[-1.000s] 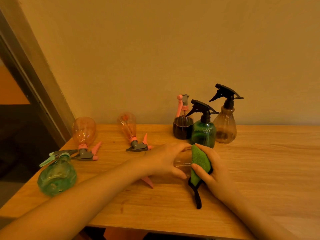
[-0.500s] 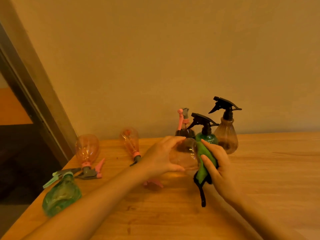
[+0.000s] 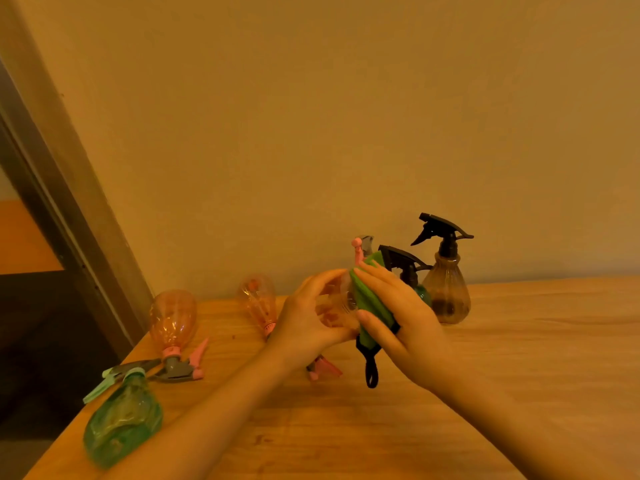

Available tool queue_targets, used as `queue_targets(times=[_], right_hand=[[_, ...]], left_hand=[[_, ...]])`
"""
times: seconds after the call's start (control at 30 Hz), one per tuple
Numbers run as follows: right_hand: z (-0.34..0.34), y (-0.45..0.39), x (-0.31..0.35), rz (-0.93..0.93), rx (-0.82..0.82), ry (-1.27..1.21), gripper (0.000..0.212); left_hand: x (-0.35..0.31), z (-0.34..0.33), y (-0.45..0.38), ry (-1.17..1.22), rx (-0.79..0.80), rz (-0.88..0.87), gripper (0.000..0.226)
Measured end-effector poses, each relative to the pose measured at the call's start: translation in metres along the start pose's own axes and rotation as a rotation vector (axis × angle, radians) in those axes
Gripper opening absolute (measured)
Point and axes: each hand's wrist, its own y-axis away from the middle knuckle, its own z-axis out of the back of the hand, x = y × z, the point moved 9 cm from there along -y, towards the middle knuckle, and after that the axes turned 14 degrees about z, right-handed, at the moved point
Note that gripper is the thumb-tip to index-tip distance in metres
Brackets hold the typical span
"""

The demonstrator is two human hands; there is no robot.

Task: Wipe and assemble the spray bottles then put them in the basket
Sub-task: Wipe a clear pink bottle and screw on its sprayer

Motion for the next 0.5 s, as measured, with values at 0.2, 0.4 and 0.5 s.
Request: queue_targets(times=[0.2, 0.4, 0.5], right_hand=[[0.003, 0.003, 0.007, 0.096, 0.048, 0.119, 0.049], [0.013, 0.013, -0.002, 0.032, -0.040, 0.006, 0.046], [0.017, 0.008, -0.004, -0.029, -0.103, -0.071, 0.045]], left_hand=[[0.004, 0.012, 0.005, 0.043, -0.107, 0.013, 0.076], [0.002, 0.018, 0.004, -0.078, -0.111, -0.009, 0.083], [-0.008, 0.007, 0.008, -0.187, -0.054, -0.072, 0.079]])
